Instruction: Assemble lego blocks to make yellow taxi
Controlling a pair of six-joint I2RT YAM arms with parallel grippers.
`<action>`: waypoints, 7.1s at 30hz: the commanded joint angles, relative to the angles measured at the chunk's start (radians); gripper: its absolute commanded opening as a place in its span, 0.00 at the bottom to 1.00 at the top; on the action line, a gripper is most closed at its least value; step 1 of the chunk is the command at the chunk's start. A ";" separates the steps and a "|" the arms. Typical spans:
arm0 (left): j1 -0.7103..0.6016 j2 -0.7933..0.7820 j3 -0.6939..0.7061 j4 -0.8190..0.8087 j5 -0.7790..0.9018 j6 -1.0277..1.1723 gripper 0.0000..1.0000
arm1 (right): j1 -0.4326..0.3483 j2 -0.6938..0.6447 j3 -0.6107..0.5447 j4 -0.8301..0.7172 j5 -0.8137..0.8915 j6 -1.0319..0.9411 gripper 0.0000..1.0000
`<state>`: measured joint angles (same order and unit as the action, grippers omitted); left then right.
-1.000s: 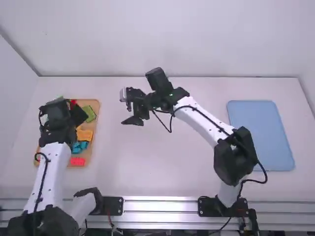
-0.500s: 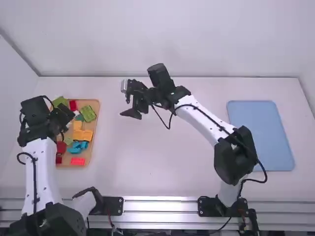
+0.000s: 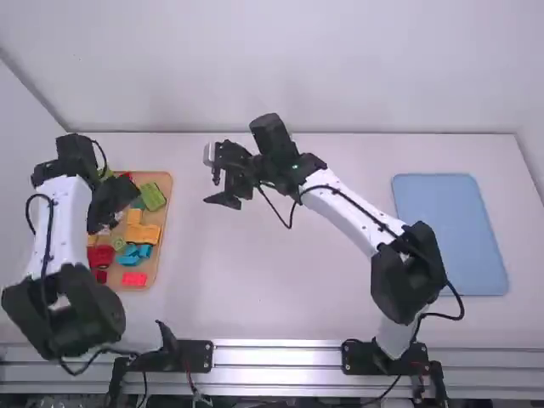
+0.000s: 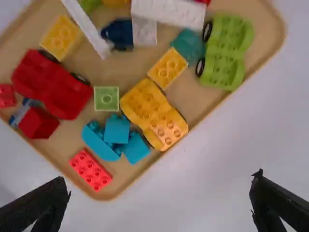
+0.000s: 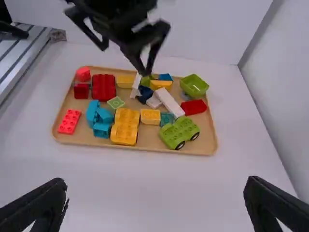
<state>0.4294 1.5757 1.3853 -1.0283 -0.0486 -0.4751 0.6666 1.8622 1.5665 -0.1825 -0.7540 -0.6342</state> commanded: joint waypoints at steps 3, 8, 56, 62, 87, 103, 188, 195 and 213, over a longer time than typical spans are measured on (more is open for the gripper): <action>0.009 0.129 0.005 -0.019 0.006 -0.267 0.99 | -0.005 -0.031 -0.010 0.004 -0.015 0.001 0.98; 0.012 0.218 -0.045 0.034 0.006 -0.415 0.99 | -0.005 -0.031 -0.010 0.031 -0.016 0.002 0.98; -0.004 0.241 -0.393 0.574 0.114 -0.584 0.73 | -0.005 -0.030 -0.010 0.041 -0.007 0.002 0.98; -0.054 0.241 -0.393 0.573 0.071 -0.665 0.64 | -0.005 -0.030 -0.010 0.041 -0.007 0.002 0.98; 0.003 0.013 -0.294 0.450 0.251 -0.082 0.43 | -0.076 -0.040 -0.006 0.025 -0.022 0.121 0.98; -0.504 -0.038 -0.248 0.286 0.275 0.594 0.37 | -0.236 -0.329 -0.009 -0.526 -0.130 -0.327 0.98; 0.203 -0.074 -0.179 0.178 0.008 -0.264 0.99 | -0.020 -0.166 -0.311 0.340 -0.072 0.088 0.98; 0.237 -0.074 -0.149 0.153 0.006 -0.204 0.99 | 0.021 -0.166 -0.309 0.431 0.080 0.236 0.98; 0.237 -0.073 0.108 0.000 -0.072 -0.171 0.99 | 0.008 -0.166 -0.238 0.386 -0.005 0.236 0.98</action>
<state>0.6701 1.5272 1.4578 -1.0134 -0.0998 -0.6720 0.6571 1.6886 1.2800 0.2054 -0.7738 -0.3679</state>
